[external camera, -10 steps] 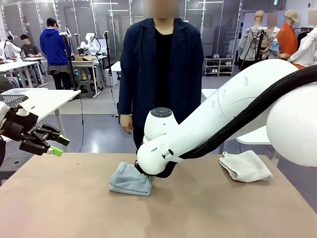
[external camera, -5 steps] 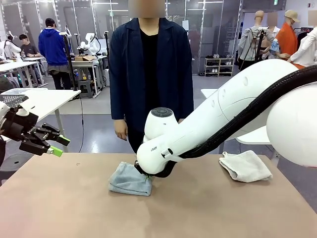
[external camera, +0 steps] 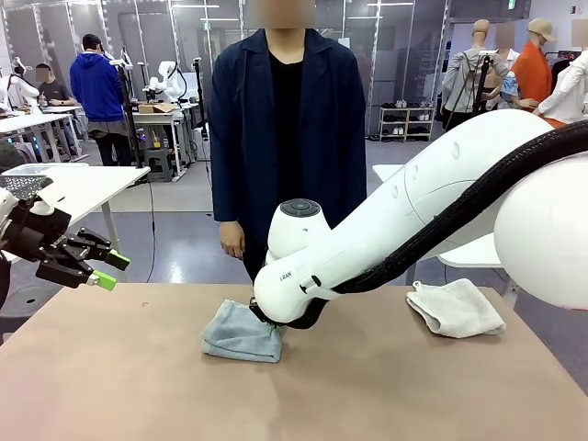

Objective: Fold the towels and place them in the basket.
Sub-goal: Stack the folded Towel with hook on the right side of the table.

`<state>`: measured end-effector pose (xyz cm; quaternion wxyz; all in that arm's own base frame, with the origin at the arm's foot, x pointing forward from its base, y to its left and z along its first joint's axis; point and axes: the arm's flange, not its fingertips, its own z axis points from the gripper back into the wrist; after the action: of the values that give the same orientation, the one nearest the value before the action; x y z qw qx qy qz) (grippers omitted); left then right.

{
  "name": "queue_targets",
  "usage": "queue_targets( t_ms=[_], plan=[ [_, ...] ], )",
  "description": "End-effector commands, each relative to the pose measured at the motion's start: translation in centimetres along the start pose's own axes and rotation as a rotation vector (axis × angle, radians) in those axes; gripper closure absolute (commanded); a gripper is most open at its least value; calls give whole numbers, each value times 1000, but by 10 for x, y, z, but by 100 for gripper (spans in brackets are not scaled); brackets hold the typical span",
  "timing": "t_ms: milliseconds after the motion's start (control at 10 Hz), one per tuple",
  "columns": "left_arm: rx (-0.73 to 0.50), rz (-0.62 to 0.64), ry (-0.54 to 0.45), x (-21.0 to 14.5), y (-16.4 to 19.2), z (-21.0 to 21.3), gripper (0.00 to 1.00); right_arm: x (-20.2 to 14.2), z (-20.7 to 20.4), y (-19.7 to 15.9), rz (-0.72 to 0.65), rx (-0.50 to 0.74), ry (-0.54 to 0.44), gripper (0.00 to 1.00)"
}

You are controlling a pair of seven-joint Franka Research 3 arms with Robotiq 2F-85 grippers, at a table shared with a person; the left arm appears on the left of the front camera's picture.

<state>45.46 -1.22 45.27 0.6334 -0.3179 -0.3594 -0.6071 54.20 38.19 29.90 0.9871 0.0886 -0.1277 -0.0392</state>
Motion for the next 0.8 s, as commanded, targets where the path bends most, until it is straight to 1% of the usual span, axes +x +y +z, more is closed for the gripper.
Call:
queue_targets(
  t_ms=[0,200,400,700],
  plan=[
    [-7,-9,-2,1,0,2,30,6,18,-10,89,-57,-84,95],
    [-7,-9,-2,1,0,2,30,21,52,-34,163,-84,-138,95],
    [-7,-9,-2,1,0,2,30,36,84,-66,198,-157,-197,95],
    [-7,-9,-2,1,0,2,30,55,126,-119,320,-273,-266,95]
  ],
)
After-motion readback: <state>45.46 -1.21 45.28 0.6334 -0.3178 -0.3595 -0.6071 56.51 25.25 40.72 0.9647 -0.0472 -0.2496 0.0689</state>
